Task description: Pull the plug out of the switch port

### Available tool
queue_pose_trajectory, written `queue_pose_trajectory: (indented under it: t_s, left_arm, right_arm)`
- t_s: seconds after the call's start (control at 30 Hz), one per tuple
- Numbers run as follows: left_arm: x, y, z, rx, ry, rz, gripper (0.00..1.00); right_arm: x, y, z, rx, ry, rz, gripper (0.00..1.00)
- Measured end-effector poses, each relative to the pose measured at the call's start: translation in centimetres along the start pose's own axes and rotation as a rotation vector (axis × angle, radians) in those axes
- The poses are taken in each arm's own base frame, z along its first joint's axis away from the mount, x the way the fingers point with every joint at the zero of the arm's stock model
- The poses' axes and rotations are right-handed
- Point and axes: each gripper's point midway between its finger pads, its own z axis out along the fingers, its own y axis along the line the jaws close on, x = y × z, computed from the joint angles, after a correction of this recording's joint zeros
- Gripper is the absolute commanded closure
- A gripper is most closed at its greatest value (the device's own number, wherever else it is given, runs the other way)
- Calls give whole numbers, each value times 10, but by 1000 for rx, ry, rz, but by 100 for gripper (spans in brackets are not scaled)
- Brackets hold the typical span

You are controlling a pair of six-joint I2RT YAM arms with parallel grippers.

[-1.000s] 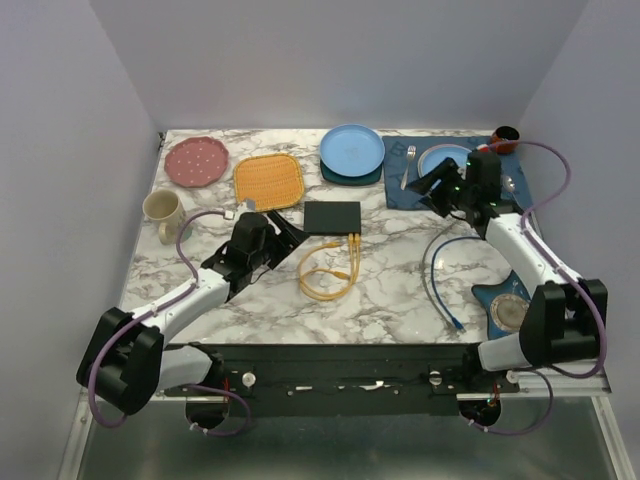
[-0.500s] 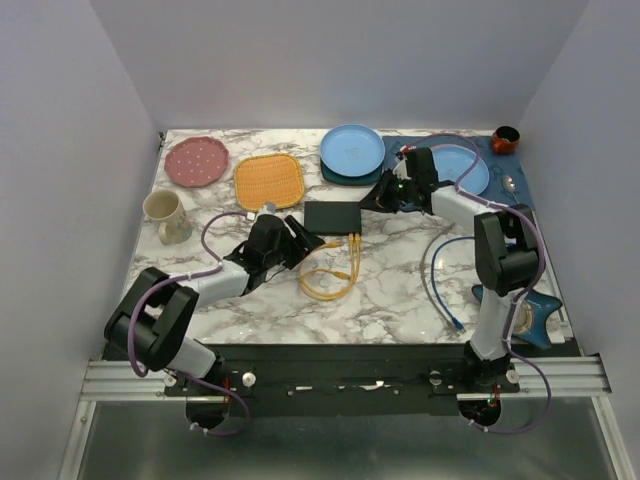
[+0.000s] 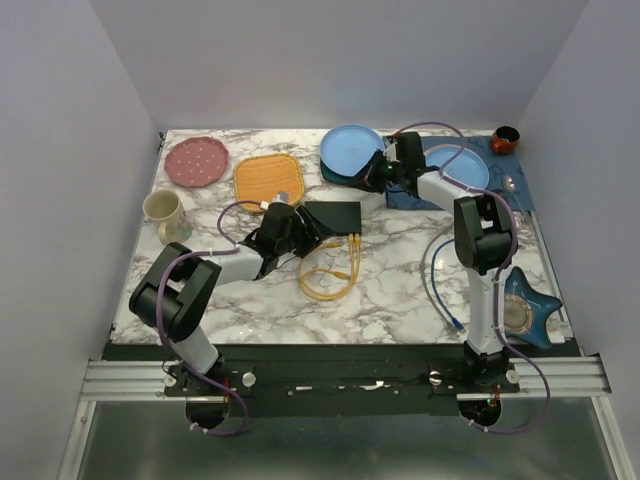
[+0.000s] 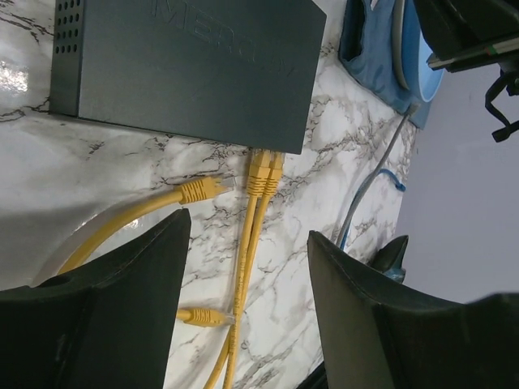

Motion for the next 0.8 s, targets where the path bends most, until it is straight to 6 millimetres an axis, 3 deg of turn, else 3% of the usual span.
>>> queue_pose_trajectory:
  t_s: [0.37,0.8]
  left_arm:
    - [12,16,21,-12,66,-27,36]
    - [2,19,20,-15,47,-50,37]
  right_arm:
    - [16,-29,15,64,57,57,90]
    - [30,-42,16,116,86,70,90]
